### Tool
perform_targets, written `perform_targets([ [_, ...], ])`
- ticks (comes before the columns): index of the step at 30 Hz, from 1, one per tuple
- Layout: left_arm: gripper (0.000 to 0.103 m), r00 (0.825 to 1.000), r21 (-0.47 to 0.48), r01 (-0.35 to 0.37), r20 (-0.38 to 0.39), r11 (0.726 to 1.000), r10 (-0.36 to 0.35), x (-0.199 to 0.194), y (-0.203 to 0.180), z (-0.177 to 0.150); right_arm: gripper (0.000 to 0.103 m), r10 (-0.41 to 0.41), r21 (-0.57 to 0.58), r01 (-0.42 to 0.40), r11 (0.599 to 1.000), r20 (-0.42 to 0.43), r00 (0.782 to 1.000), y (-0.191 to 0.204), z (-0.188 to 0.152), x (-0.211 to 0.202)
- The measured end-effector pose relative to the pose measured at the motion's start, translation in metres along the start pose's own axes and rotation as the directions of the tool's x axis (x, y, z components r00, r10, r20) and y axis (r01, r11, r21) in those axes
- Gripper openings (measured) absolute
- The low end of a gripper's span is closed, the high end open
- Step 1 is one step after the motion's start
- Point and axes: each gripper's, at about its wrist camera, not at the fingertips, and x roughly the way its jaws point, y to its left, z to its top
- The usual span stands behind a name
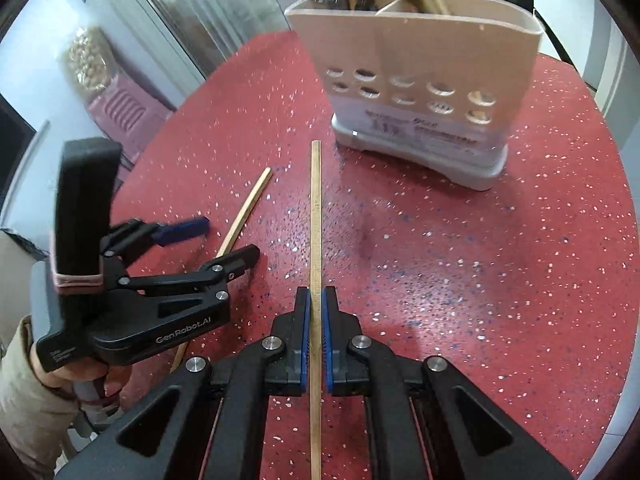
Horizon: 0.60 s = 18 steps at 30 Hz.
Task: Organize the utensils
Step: 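Lift the wooden chopstick with the right tool and carry it over the beige caddy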
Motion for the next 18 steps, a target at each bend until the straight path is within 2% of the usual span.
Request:
perform_targets([
  [1, 0.06, 1.0, 0.008, 0.013, -0.004, 1.0, -0.013, -0.001, -0.002, 0.0, 0.006, 0.007, 0.0, -0.007, 1.0, 0.012, 1.0, -0.003, 0.0, -0.005],
  [2, 0.053, 1.0, 0.023, 0.017, -0.004, 1.0, -0.017, -0.002, -0.005, 0.001, 0.006, 0.012, 0.0, -0.012, 1.0, 0.018, 1.0, -0.01, -0.004, -0.013],
  [3, 0.037, 1.0, 0.03, 0.019, -0.005, 0.999, -0.019, -0.003, -0.007, 0.003, 0.006, 0.017, 0.001, -0.017, 1.0, 0.028, 0.999, -0.012, -0.003, -0.018],
  [4, 0.031, 1.0, 0.035, 0.019, -0.008, 0.999, -0.019, -0.003, -0.01, 0.004, 0.006, 0.019, 0.002, -0.019, 1.0, 0.036, 0.999, -0.013, 0.0, -0.022],
  [7, 0.031, 1.0, 0.026, 0.021, 0.006, 0.999, -0.021, -0.005, -0.013, 0.005, 0.006, 0.031, 0.003, -0.031, 1.0, 0.064, 0.997, -0.015, -0.004, -0.038],
  [10, 0.031, 0.997, -0.018, 0.036, 0.065, 0.999, -0.035, -0.017, -0.013, 0.0, 0.006, 0.039, -0.008, -0.038, 0.999, 0.102, 0.994, -0.016, -0.005, -0.052],
  [14, 0.031, 0.984, -0.087, 0.067, 0.169, 0.994, -0.051, -0.042, -0.005, -0.002, 0.006, 0.058, -0.01, -0.057, 0.998, 0.144, 0.988, -0.025, -0.006, -0.071],
  [18, 0.031, 0.969, -0.122, 0.083, 0.242, 0.989, -0.052, -0.063, 0.0, -0.001, 0.006, 0.07, 0.001, -0.071, 0.997, 0.183, 0.981, -0.039, -0.006, -0.088],
])
